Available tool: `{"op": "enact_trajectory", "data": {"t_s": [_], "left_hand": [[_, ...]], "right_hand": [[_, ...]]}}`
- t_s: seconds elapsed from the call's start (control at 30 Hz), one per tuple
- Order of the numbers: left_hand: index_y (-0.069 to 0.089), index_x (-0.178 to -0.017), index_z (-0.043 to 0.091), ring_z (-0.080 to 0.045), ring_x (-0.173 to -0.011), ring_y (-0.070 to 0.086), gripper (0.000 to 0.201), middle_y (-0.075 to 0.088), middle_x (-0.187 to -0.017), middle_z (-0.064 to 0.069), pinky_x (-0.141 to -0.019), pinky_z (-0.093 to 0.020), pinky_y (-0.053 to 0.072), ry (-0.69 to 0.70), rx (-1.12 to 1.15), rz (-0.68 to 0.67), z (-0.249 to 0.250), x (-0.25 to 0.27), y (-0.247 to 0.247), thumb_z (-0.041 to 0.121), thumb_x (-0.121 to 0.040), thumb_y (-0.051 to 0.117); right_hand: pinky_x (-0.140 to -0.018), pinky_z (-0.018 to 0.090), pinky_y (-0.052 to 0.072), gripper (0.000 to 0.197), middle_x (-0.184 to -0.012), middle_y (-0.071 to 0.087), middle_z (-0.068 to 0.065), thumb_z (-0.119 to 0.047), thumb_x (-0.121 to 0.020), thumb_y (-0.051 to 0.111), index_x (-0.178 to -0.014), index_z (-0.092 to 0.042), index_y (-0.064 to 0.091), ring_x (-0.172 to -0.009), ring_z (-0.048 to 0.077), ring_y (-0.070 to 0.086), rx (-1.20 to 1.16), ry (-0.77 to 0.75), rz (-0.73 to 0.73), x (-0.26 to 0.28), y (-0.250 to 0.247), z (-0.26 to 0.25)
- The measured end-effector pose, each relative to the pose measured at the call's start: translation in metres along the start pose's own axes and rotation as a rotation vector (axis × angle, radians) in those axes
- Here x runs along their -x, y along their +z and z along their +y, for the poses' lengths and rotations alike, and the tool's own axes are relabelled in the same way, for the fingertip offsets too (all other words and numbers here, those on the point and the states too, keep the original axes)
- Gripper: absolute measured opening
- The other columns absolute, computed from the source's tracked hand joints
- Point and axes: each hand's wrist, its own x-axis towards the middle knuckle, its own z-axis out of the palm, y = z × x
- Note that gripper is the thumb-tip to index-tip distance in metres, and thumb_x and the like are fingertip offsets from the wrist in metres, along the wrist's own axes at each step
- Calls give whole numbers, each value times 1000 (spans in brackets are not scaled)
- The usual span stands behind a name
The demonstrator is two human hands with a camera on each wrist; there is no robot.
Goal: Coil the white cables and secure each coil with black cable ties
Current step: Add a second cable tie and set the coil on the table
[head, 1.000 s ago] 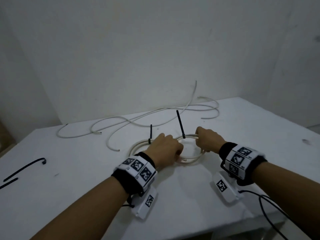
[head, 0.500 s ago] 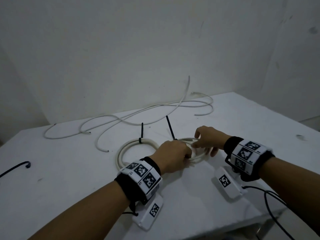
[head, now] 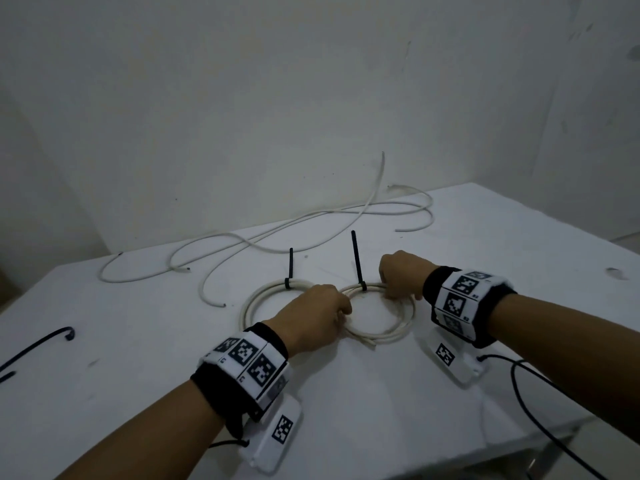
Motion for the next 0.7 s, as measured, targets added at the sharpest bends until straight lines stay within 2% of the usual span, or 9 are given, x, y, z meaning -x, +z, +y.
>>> {"op": "enact_trajectory", "data": {"t_s": [0.07,0.13,0.23,0.3,0.4,0.47,0.53,0.63,0.7], "left_hand": [[60,-123,12,-22,-107,54,32,57,-119,-8,-84,-24,39,-44,83,57,-1,-3,-2,11,-91,55],[56,-125,12,-21,-105,54,33,57,-121,-8,-83,-24,39,-90,146,114,1,-9,-5,15,-92,57],[49,-131,10,-21,-111,53,41,55,-127,-10,-86,-24,39,-154,214,160,7,-22,-8,22,-93,59],[44,-137,8,-22,-116,53,55,53,-131,-10,-89,-25,40,-205,301,170,14,-33,-11,30,-90,63],[43,-137,10,-22,-111,58,70,58,-126,-7,-87,-29,46,-280,554,171,27,-47,-15,45,-82,69],[53,-127,12,-21,-88,67,54,68,-107,-6,-70,-31,53,-267,854,192,35,-54,-18,43,-86,67],[60,-112,10,-19,-60,62,28,68,-84,-7,-47,-28,46,-230,1026,222,40,-58,-19,31,-93,60],[59,-99,10,-15,-49,50,12,58,-71,-6,-39,-23,34,-265,1112,256,46,-60,-16,20,-96,54],[56,-92,11,-16,-47,46,9,55,-69,-7,-39,-22,31,-321,1174,261,50,-62,-15,15,-95,48]], "right_hand": [[-24,12,30,7,-65,38,2,-7,-90,54,-84,-4,53,-49,13,39,-11,17,40,7,-1,7],[-28,15,34,27,-64,38,2,-6,-90,50,-66,-9,39,-48,13,38,-33,41,91,12,-1,17],[-38,16,39,18,-66,50,6,-9,-91,52,-75,-1,51,-51,18,47,-132,60,157,17,-4,32],[-51,25,49,14,-75,66,13,-11,-91,56,-87,1,61,-57,22,59,-249,6,202,21,-9,37],[-63,34,55,9,-79,66,9,-13,-92,56,-87,-6,59,-67,25,66,-365,-114,284,32,-17,38],[-69,38,56,4,-85,62,8,-13,-93,54,-90,-10,54,-75,27,64,-395,-162,319,39,-20,37],[-66,38,56,8,-91,59,8,-15,-95,50,-102,-11,52,-73,24,61,-424,-170,293,43,-19,37],[-52,29,50,24,-96,51,6,-22,-98,45,-118,-8,46,-62,15,53,-412,-175,222,41,-9,36],[-49,23,42,20,-92,50,5,-21,-99,42,-113,-7,46,-59,14,48,-415,-194,227,39,-2,34]]}}
